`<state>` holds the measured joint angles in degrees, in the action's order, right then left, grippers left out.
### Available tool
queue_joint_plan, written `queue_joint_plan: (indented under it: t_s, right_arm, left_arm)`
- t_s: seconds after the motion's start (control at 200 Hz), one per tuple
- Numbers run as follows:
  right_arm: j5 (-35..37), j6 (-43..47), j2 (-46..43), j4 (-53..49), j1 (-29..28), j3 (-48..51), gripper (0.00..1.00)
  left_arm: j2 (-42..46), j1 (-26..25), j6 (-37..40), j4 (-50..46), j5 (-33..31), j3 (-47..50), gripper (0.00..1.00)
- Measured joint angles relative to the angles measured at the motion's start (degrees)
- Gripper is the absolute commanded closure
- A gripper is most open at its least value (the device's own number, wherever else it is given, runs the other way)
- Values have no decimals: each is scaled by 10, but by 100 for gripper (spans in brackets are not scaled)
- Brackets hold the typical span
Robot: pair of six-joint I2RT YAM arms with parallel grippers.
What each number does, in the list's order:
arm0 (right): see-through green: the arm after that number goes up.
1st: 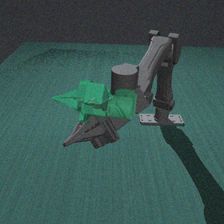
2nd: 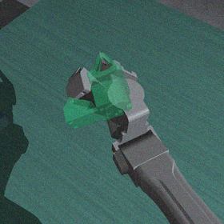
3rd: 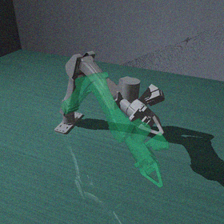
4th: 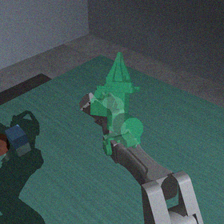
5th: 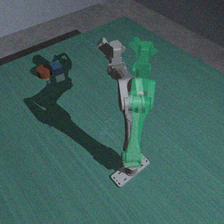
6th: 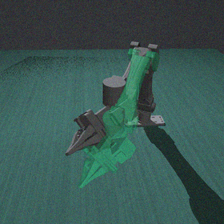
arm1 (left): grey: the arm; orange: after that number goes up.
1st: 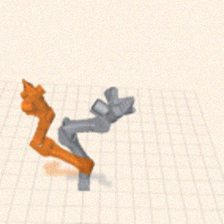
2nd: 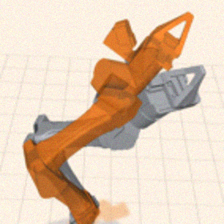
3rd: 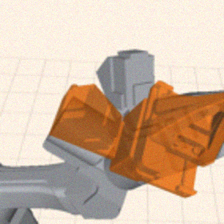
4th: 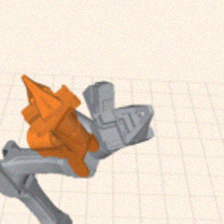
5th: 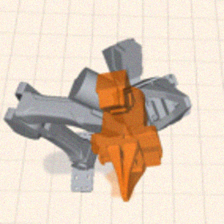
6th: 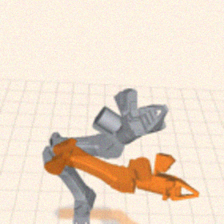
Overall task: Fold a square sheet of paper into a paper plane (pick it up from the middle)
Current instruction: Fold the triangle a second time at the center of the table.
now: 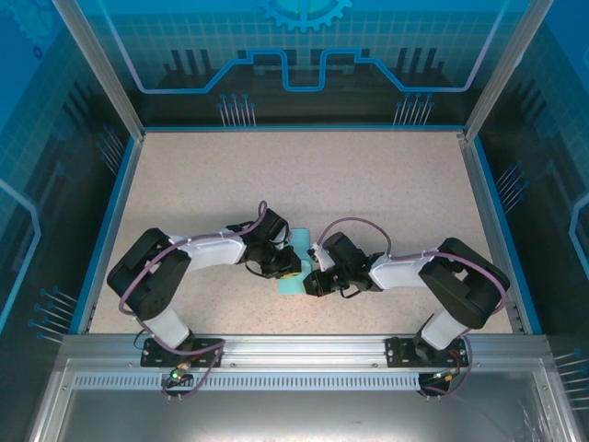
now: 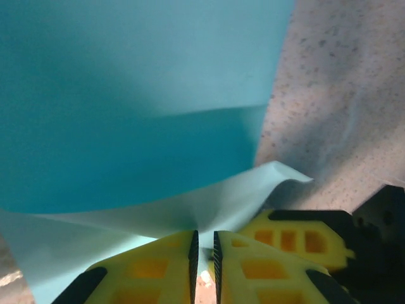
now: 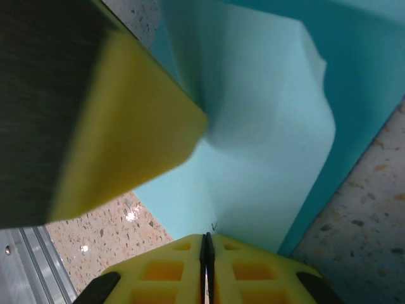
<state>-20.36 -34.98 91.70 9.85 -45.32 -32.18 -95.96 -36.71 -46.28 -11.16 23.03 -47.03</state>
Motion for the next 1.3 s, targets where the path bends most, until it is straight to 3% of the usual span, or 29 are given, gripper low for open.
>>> queue_joint_plan:
  t_s: [0.395,1.015,1.3]
  right_arm:
    - [2,0,-1,-2,0,1,88]
    - [4,0,-3,4,0,6,88]
    - [4,0,-4,3,0,6,88]
  left_arm:
    - [-23,7,-11,38,4,12,83]
    - [-30,81,47,-5,-2,-9,83]
    - [-39,86,64,-22,3,-21,83]
